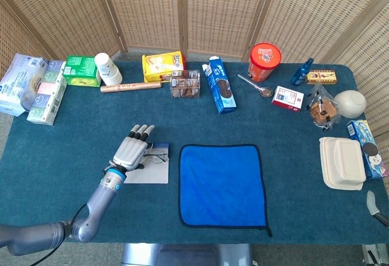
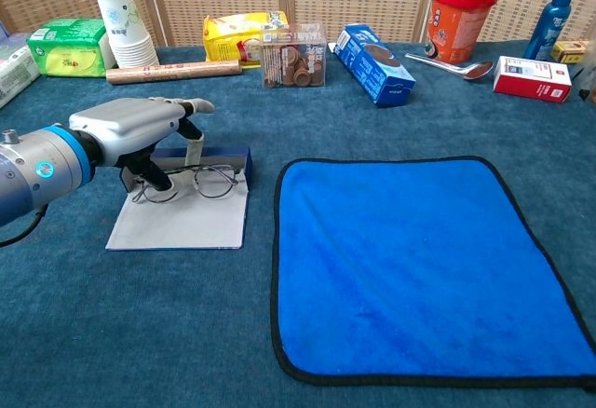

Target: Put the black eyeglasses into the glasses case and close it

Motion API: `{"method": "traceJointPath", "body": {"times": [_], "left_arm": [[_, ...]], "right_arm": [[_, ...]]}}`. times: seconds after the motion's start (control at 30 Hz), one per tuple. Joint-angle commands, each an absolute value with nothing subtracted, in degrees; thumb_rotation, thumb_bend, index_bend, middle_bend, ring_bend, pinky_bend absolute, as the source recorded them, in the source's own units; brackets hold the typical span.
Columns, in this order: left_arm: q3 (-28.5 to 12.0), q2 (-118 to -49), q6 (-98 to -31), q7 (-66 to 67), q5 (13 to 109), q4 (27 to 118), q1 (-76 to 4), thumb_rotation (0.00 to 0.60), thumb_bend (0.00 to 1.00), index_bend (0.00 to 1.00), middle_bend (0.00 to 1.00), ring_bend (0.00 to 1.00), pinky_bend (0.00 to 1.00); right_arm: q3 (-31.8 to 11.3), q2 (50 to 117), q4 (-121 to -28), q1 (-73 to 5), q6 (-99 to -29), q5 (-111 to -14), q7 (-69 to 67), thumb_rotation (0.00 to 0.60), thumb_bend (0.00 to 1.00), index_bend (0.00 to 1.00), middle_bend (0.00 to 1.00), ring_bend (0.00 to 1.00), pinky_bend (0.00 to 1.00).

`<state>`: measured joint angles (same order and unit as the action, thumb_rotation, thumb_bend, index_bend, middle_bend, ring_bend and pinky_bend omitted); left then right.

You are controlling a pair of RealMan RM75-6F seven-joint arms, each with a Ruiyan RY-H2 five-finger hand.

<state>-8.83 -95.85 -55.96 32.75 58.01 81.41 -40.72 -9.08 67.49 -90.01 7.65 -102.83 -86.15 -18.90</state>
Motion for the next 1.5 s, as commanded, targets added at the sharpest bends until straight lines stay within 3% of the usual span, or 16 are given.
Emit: {"method": "traceJointPath", "body": {"times": [0.03,0.27,0.5,0.9,1.13,1.5], "left_arm": [[-9.0,-96.1,-55.5,32.8,57.5,80.5,-41.2,0.565,0.43,0.58,0.0,0.0,0.0],[-9.4,-96.7,-55.3,32.0,57.3,79.1,-42.0,0.568,0.43,0.54,0.0,0.0,0.0],[-8.5,-95.4,-54.9,30.0,58.0,81.2,-41.6,0.57,0.42,0.33,0.0,0.0,0.0],[-7.3,-92.5,-57.8,27.9,60.4,86.2,-39.8,0.579,0.41,0.24,0.0,0.0,0.0],[-6.7,-91.3,-59.8,27.2,61.6,86.7,-38.5,0.579,0.41,0.01,0.0,0.0,0.0],[-7.5,-94.5,-56.7,31.4,56.2,81.9,-40.7,0.578,0.41,0.0,0.0,0.0,0.0]], "right_arm": [[-9.1,67.5,-90.0,7.7,-102.9,-86.1,-18.9,0.352,0.38,0.07,0.12,0.0,0.16],[-9.1,67.6,-90.0,7.9,-102.9,-86.1,-18.9,0.35,0.38,0.07,0.12,0.0,0.16],[-9.2,67.4,-90.0,8.1,-103.2,-86.1,-19.1,0.35,0.38,0.07,0.12,0.0,0.16],[-9.3,67.2,-90.3,8.0,-103.3,-86.5,-19.1,0.351,0.38,0.07,0.12,0.0,0.16],[-9.3,67.2,-90.6,7.9,-103.4,-86.9,-19.3,0.349,0.38,0.07,0.12,0.0,0.16],[-9.3,67.1,-90.7,8.1,-103.8,-87.0,-19.1,0.348,0.38,0.07,0.12,0.0,0.16]]}}
